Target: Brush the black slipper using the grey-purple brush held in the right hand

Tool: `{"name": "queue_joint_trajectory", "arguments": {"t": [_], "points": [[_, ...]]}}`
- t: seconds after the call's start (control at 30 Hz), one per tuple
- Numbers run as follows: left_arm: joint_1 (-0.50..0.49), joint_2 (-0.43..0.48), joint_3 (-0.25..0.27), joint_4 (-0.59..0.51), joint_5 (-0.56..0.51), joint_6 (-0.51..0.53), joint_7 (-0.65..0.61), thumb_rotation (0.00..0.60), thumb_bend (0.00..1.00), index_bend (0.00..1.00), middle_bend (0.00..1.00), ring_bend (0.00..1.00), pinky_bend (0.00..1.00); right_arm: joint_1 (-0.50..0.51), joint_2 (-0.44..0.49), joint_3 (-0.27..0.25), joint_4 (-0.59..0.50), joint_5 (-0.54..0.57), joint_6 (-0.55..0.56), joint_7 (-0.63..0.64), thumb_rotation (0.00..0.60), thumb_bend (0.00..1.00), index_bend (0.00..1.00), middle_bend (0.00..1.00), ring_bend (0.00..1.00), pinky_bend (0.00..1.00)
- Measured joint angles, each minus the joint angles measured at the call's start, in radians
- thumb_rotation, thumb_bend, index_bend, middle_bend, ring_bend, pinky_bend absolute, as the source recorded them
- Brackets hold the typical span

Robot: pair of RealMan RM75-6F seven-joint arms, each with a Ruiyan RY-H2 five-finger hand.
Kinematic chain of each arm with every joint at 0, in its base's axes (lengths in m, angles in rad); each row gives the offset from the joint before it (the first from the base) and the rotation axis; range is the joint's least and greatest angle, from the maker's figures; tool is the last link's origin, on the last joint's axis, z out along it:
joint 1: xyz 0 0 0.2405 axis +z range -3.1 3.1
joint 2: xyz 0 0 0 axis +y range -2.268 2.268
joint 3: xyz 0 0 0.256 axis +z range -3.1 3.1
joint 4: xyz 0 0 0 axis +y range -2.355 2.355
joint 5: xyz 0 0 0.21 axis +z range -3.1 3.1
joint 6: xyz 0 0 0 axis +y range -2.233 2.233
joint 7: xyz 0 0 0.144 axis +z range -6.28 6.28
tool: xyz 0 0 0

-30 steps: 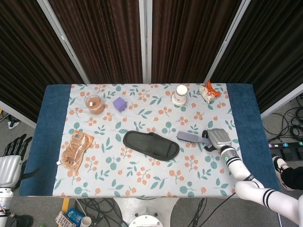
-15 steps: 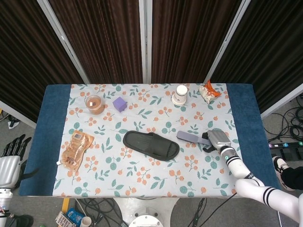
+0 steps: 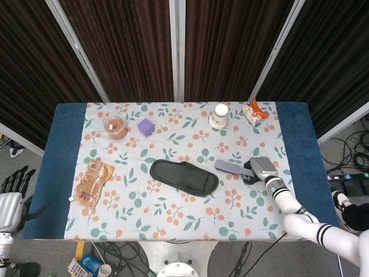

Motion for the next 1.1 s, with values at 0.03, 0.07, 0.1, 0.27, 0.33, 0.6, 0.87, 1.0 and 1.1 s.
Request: {"name": "queue_joint_trajectory", "arguments": {"t": [0.03,0.07,0.1,0.27,0.33,0.6,0.87,1.0,1.1], "points": [[0.0,-0.001,0.0,0.002,0.0,0.0,-0.002,0.6,0.18,0.14,0.13,0.02,0.11,0.002,-0.001,-0.001,0.001,0.004,0.0,0.0,0.6,0.19,0.75,0.74,0.78,0.91],[0.0,-0.002,0.0,0.004,0.0,-0.001,-0.005,0.6,0.18,0.14,0.13,0.02,0.11,0.004,-0.001,-0.002,0.001,0.006,-0.001,-0.001,0.6,0.19,0.76,0.75,0.79,0.92],[0.0,-0.004,-0.001,0.006,0.0,-0.001,-0.007,0.6,0.18,0.14,0.13,0.02,0.11,0.005,-0.002,-0.003,0.002,0.008,-0.001,-0.001,0.6,0.2,0.78,0.76,0.8,0.93],[-0.001,-0.011,-0.005,0.015,0.0,0.001,-0.012,0.6,0.18,0.14,0.13,0.02,0.11,0.011,-0.004,-0.003,-0.001,0.019,0.005,-0.001,0.6,0.35,0.91,0.83,0.86,0.99],[-0.001,-0.013,-0.007,0.018,-0.001,0.003,-0.014,0.6,0.17,0.14,0.13,0.02,0.11,0.013,-0.005,-0.003,-0.003,0.021,0.011,0.0,0.6,0.44,0.97,0.86,0.9,1.0],[-0.008,-0.014,-0.016,0.018,0.0,0.003,-0.017,0.6,0.15,0.14,0.13,0.02,0.11,0.008,0.003,-0.003,-0.023,-0.002,0.045,0.006,0.6,0.66,1.0,0.98,1.0,1.0],[-0.061,0.0,-0.028,0.012,0.056,-0.011,-0.038,0.6,0.15,0.14,0.13,0.02,0.11,-0.008,0.087,-0.007,-0.115,-0.15,0.091,0.052,0.6,0.68,1.0,1.0,1.0,1.0],[-0.141,0.01,-0.042,-0.001,0.11,-0.061,-0.07,0.6,0.15,0.14,0.13,0.02,0.11,-0.014,0.165,-0.006,-0.187,-0.252,0.135,0.075,0.6,0.68,1.0,1.0,1.0,1.0],[-0.219,0.01,-0.054,-0.007,0.141,-0.128,-0.109,0.6,0.15,0.14,0.13,0.02,0.11,-0.012,0.229,-0.001,-0.245,-0.303,0.162,0.088,0.6,0.68,1.0,1.0,1.0,1.0]]}}
